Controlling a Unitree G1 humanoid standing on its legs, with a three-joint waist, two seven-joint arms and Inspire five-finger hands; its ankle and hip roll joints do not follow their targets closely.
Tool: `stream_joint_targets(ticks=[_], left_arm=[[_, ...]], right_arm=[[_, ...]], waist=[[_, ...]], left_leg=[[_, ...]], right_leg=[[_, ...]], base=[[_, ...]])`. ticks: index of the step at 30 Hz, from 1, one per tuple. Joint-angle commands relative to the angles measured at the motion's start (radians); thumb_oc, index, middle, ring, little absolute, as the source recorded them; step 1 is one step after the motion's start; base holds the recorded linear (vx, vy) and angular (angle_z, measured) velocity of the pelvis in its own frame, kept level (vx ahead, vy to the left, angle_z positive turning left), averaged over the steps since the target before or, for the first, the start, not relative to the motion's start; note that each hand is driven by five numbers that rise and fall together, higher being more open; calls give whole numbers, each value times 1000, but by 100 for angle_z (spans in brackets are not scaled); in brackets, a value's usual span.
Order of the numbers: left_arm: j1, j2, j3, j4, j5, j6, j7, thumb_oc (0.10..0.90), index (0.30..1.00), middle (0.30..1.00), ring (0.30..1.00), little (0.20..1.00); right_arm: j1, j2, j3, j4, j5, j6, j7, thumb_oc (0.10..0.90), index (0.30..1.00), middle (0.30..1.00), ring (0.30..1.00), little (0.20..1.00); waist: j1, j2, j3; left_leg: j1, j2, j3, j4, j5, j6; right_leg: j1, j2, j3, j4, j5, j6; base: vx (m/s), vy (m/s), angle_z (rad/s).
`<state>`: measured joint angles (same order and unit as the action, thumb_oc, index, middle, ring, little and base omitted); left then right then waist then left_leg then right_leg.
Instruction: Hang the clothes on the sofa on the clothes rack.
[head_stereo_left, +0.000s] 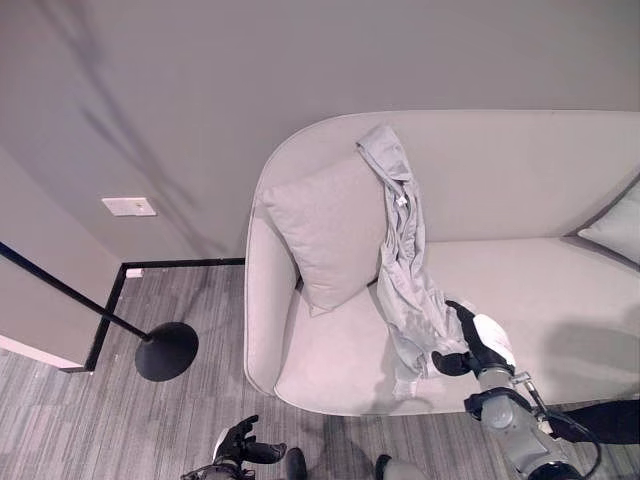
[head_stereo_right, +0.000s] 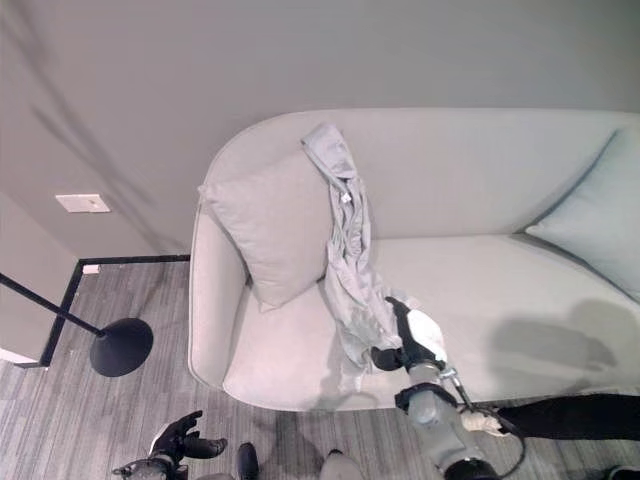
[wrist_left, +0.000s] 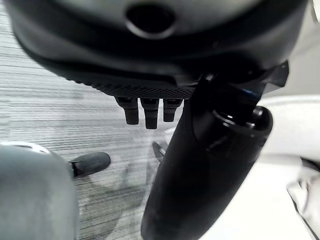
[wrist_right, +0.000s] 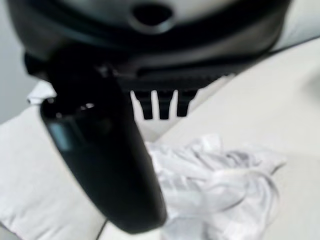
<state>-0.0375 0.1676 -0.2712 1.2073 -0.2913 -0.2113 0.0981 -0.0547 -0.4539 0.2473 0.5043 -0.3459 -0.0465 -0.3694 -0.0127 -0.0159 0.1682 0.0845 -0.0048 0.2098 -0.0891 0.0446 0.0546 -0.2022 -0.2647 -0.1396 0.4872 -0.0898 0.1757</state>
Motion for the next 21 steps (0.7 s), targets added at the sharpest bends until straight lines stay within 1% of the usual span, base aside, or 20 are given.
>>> stream_joint_targets(ticks=[1, 2, 3, 4, 5, 6, 7, 8, 9, 12, 13, 14, 16, 21], left_arm=[[-11, 23, 35, -31, 7, -24, 3, 800, 900, 900, 900, 900], [-11, 23, 42, -26, -3, -27, 8, 800, 900, 900, 900, 900], [-4, 24, 62, -26, -29, -32, 21, 800, 900, 900, 900, 900], [15, 32, 84, -31, -34, -36, 29, 800, 900, 900, 900, 900], [36, 24, 95, -27, -53, -35, 41, 800, 900, 900, 900, 900], [55, 3, 84, -37, -88, -35, 40, 800, 900, 900, 900, 900], [48, -14, 45, -36, -76, -29, 38, 800, 900, 900, 900, 900], [45, -31, 4, -53, -66, -25, 35, 800, 900, 900, 900, 900], [53, -46, -33, -76, -65, -32, 39, 800, 900, 900, 900, 900], [54, -51, -54, -100, -84, -45, 50, 800, 900, 900, 900, 900], [53, -51, -53, -100, -85, -44, 50, 800, 900, 900, 900, 900], [49, -47, -64, -95, -100, -51, 62, 800, 900, 900, 900, 900], [44, -45, -67, -87, -101, -53, 67, 800, 900, 900, 900, 900], [18, -29, -82, -101, -110, -76, 92, 800, 900, 900, 900, 900]], right_arm=[[-92, -43, -32, -18, 7, -23, -39, 800, 900, 900, 900, 900], [-101, -41, -26, -3, 7, -17, -43, 800, 900, 900, 900, 900], [-110, -35, -17, 16, 4, -4, -53, 800, 900, 900, 900, 900], [-98, -31, -18, 28, -16, 12, -60, 800, 900, 900, 900, 900], [-92, -27, -21, 48, -20, 20, -74, 800, 900, 900, 900, 900], [-90, -21, -34, 49, 5, 25, -99, 800, 900, 900, 900, 900], [-93, -17, -41, 64, 23, 25, -129, 800, 900, 900, 900, 900], [-104, -13, -38, 84, 39, 28, -154, 800, 900, 900, 900, 900], [-131, 1, -32, 125, 77, 27, -180, 800, 900, 900, 900, 900], [-189, 19, -14, 156, 131, 11, -208, 800, 900, 900, 900, 900], [-190, 20, -14, 157, 131, 11, -208, 800, 900, 900, 900, 900], [-240, 50, 3, 167, 196, -14, -221, 800, 900, 900, 900, 900], [-259, 61, 12, 171, 218, -22, -221, 800, 900, 900, 900, 900], [-356, 94, 64, 207, 271, -46, -212, 800, 900, 900, 900, 900]], waist=[[27, -23, -35], [29, -28, -36], [36, -41, -36], [45, -72, -49], [46, -76, -67], [46, -56, -80], [44, -32, -81], [44, -4, -79], [45, 31, -75], [51, 53, -62], [51, 53, -63], [54, 60, -43], [55, 59, -35], [61, 56, 4]], left_leg=[[-13, 54, -46, 21, -82, -70], [-14, 65, -53, 20, -81, -83], [0, 92, -54, 13, -80, -110], [14, 107, -58, 3, -78, -133], [10, 160, -66, 2, -61, -163], [-18, 217, -84, 2, -31, -188], [-55, 261, -105, 2, 0, -210], [-93, 288, -122, 2, 22, -224], [-132, 304, -136, 2, 36, -241], [-175, 304, -139, 2, 48, -247], [-177, 303, -139, 2, 48, -247], [-203, 289, -141, 2, 51, -241], [-212, 282, -142, 2, 50, -238], [-257, 245, -144, 2, 51, -221]], right_leg=[[88, -114, -29, -319, 227, 37], [83, -124, -4, -376, 254, 41], [71, -132, 40, -440, 305, 53], [100, -123, 39, -477, 291, 62], [111, -79, 16, -481, 272, 60], [123, -30, -25, -489, 247, 48], [137, 14, -58, -511, 215, 28], [147, 41, -85, -544, 200, 18], [148, 54, -103, -574, 194, 14], [111, 46, -99, -574, 202, 18], [109, 45, -99, -574, 203, 18], [76, 30, -87, -574, 223, 19], [63, 23, -81, -574, 230, 20], [2, -16, -62, -574, 273, 29]], base=[[165, -389, -16], [183, -572, -1], [197, -548, 11], [260, -677, 32], [237, -675, 55], [131, -646, 60], [4, -513, 81], [-66, -333, 54], [-70, -138, 46], [-59, 13, 24], [-98, 92, 7], [-65, 76, -4], [-64, 80, -12], [-67, 99, -1]])
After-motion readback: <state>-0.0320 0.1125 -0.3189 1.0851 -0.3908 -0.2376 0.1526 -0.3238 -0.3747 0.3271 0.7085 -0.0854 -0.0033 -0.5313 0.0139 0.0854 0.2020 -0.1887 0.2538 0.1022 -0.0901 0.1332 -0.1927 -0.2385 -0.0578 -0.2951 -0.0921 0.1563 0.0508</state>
